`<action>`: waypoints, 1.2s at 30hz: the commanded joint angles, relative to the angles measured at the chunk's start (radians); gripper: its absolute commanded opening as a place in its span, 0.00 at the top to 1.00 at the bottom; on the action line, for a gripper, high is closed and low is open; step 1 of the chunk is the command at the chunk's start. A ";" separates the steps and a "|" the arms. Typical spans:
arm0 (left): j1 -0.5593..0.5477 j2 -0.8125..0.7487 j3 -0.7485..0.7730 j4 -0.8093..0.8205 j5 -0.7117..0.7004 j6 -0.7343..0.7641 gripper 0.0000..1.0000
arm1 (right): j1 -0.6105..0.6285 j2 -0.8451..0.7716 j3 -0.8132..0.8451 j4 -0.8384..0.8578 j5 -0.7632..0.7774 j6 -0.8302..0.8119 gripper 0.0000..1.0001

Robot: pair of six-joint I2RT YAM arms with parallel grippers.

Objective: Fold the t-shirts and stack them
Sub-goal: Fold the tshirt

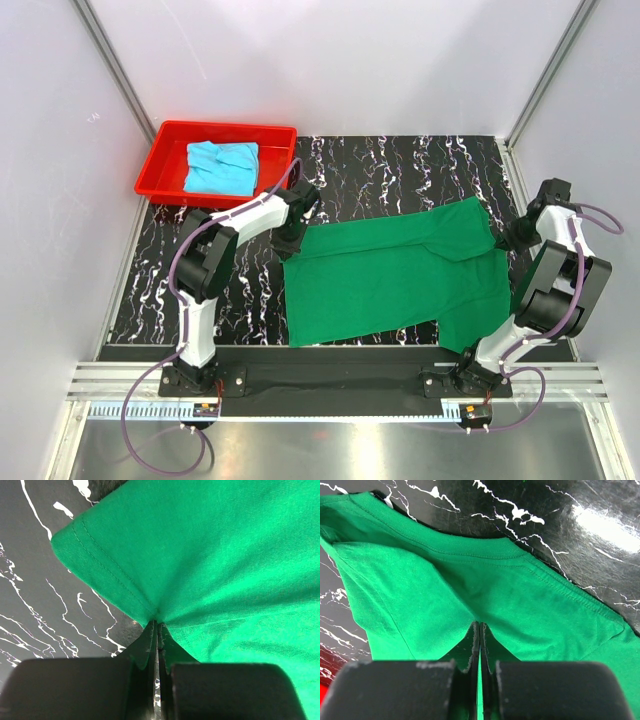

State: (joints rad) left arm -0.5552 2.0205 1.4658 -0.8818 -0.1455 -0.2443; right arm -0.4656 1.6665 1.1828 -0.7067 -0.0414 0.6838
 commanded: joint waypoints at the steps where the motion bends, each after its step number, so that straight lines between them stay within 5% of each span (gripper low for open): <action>1: -0.005 0.004 0.008 0.015 0.011 -0.013 1.00 | 0.002 -0.008 0.027 0.027 0.037 -0.026 1.00; 27: -0.003 -0.002 0.010 0.014 0.026 -0.021 0.99 | 0.002 0.042 0.091 -0.037 0.078 -0.041 1.00; 32: 0.001 -0.103 0.010 -0.019 0.020 -0.049 0.59 | 0.002 0.004 0.087 -0.010 0.178 -0.124 0.63; 36: 0.001 -0.213 0.059 -0.042 0.026 -0.058 0.46 | 0.008 0.094 0.277 0.113 0.066 -0.207 0.38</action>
State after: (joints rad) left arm -0.5552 1.9450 1.4712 -0.9115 -0.1352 -0.2874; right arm -0.4648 1.7130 1.2964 -0.7258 0.0605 0.5720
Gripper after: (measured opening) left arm 0.527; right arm 0.570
